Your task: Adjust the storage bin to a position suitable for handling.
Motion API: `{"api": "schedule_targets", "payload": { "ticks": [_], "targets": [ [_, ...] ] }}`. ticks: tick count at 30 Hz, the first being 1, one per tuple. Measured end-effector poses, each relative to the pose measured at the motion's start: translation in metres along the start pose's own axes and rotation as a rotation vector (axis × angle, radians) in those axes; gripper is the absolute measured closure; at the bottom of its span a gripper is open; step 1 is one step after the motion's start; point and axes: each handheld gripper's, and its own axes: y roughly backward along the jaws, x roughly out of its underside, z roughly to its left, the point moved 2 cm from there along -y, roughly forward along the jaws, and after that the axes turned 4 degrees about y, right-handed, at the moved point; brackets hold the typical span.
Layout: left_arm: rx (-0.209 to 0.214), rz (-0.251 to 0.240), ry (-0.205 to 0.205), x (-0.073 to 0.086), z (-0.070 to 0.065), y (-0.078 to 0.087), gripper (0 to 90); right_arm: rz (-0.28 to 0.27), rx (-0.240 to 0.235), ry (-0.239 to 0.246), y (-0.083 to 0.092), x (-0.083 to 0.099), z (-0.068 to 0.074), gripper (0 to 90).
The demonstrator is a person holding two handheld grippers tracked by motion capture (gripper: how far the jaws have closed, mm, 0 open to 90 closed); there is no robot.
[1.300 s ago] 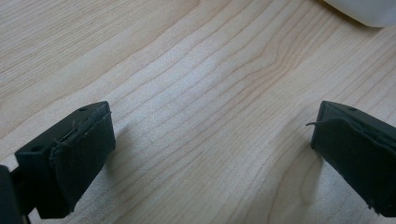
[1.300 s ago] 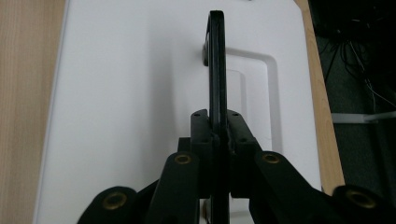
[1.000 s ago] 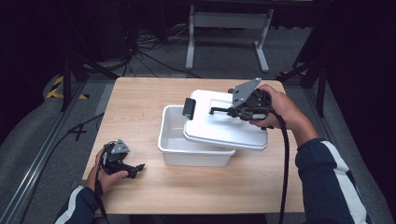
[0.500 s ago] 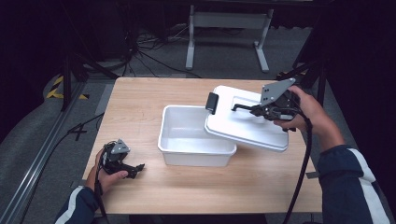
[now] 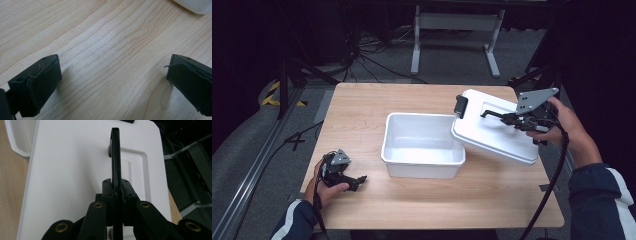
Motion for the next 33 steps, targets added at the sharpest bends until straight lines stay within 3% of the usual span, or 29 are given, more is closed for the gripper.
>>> {"api": "schedule_targets", "payload": {
  "ticks": [15, 21, 33],
  "targets": [
    [0.000, 0.000, 0.000, 0.000, 0.000, 0.000, 0.2, 0.062, 0.047, -0.107, 0.001, 0.052, -0.008, 84.4],
    [0.000, 0.002, -0.003, 0.000, 0.000, 0.000, 0.2, 0.086, 0.034, -0.145, -0.017, 0.068, -0.009, 84.4],
    [-0.002, 0.002, -0.001, 0.000, 0.000, 0.000, 0.2, 0.129, -0.004, -0.174, -0.062, 0.077, -0.010, 84.5]
  ]
}}
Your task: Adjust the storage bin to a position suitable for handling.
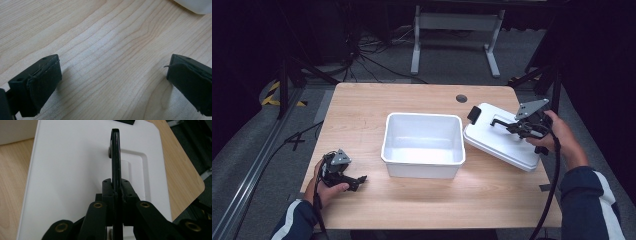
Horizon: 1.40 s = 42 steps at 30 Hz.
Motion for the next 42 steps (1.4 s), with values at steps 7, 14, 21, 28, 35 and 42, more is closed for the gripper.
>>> {"api": "schedule_targets", "payload": {
  "ticks": [7, 14, 21, 28, 35, 42],
  "targets": [
    [0.000, 0.000, 0.000, 0.000, 0.000, 0.000, 0.2, 0.007, -0.015, -0.031, -0.023, 0.005, -0.001, 84.4],
    [0.000, 0.000, 0.000, 0.000, 0.000, 0.000, 0.2, 0.017, -0.034, -0.052, -0.040, 0.009, 0.001, 84.4],
    [-0.002, -0.006, 0.001, 0.000, 0.000, 0.000, 0.2, 0.029, -0.046, -0.070, -0.055, 0.013, 0.002, 84.4],
    [0.002, -0.001, -0.001, 0.000, 0.000, 0.000, 0.2, 0.056, -0.051, -0.089, -0.067, 0.016, 0.002, 84.4],
    [0.003, 0.001, 0.001, 0.000, 0.000, 0.000, 0.2, 0.047, -0.072, -0.117, -0.073, 0.021, 0.004, 83.7],
    [0.001, -0.004, 0.002, 0.000, 0.000, 0.000, 0.2, 0.003, -0.026, -0.186, -0.068, 0.025, 0.002, 70.0]
  ]
}}
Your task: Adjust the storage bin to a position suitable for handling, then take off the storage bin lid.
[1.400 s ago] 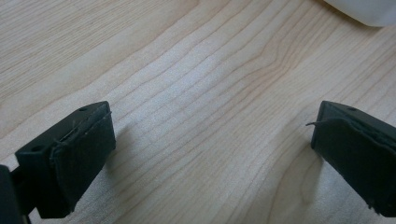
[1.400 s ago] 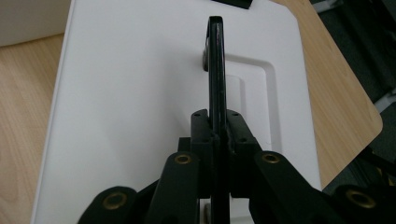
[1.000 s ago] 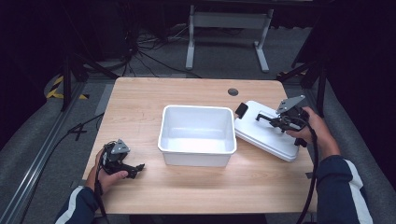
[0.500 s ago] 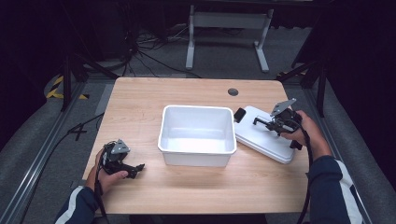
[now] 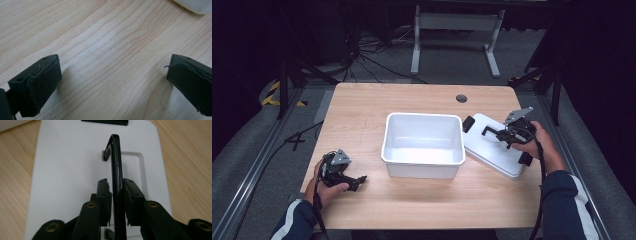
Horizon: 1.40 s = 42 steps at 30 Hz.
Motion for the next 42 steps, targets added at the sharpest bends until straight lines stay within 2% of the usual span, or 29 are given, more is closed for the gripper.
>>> {"api": "schedule_targets", "payload": {
  "ticks": [8, 15, 19, 22, 24, 27, 37, 42],
  "targets": [
    [0.000, -0.001, -0.003, 0.000, 0.000, 0.000, 0.2, -0.063, -0.003, -0.027, 0.013, -0.003, 0.007, 60.3],
    [0.001, 0.001, -0.002, 0.000, 0.000, 0.000, 0.2, -0.090, 0.032, -0.042, 0.029, -0.003, 0.016, 56.0],
    [0.000, 0.005, -0.018, 0.000, 0.001, 0.001, 0.2, -0.120, 0.030, -0.054, 0.037, -0.001, 0.020, 53.2],
    [0.003, 0.007, -0.014, 0.000, 0.001, 0.001, 0.2, -0.125, 0.034, -0.070, 0.043, 0.000, 0.022, 51.9],
    [0.004, 0.006, -0.015, 0.000, 0.001, 0.001, 0.2, -0.151, 0.026, -0.091, 0.049, 0.000, 0.024, 51.0],
    [0.004, 0.006, -0.015, 0.000, 0.001, 0.001, 0.2, -0.158, 0.030, -0.094, 0.055, 0.000, 0.029, 48.9],
    [0.001, 0.003, -0.020, 0.000, 0.001, 0.001, 0.2, -0.156, 0.016, -0.059, 0.061, 0.005, 0.051, 46.8],
    [0.004, 0.005, -0.014, 0.000, 0.001, 0.001, 0.2, -0.142, 0.041, -0.040, 0.062, 0.010, 0.058, 42.2]
  ]
}}
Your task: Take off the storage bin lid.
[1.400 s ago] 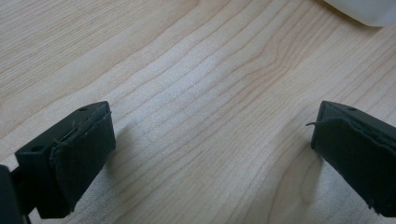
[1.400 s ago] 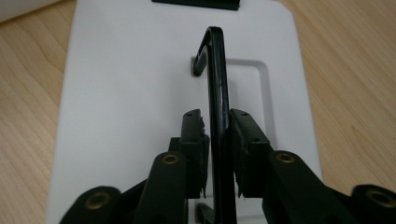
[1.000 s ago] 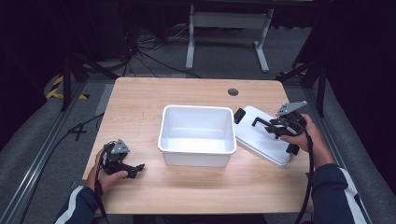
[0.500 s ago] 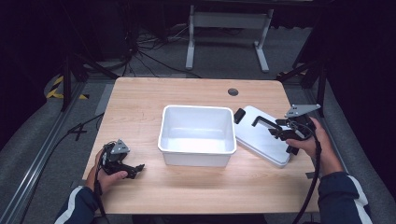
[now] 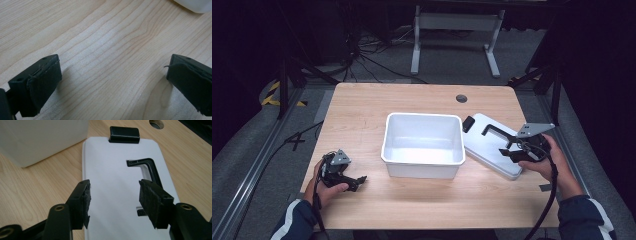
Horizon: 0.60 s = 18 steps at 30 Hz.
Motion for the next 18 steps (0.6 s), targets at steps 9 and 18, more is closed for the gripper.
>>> {"api": "schedule_targets", "payload": {
  "ticks": [9, 18],
  "targets": [
    [0.001, 0.000, 0.000, 0.000, 0.000, 0.000, 0.2, -0.023, 0.014, 0.001, 0.010, 0.013, 0.015, 35.9],
    [-0.001, -0.002, -0.009, 0.000, 0.001, 0.000, 0.2, -0.053, 0.025, -0.007, 0.023, 0.030, 0.024, 33.9]
  ]
}}
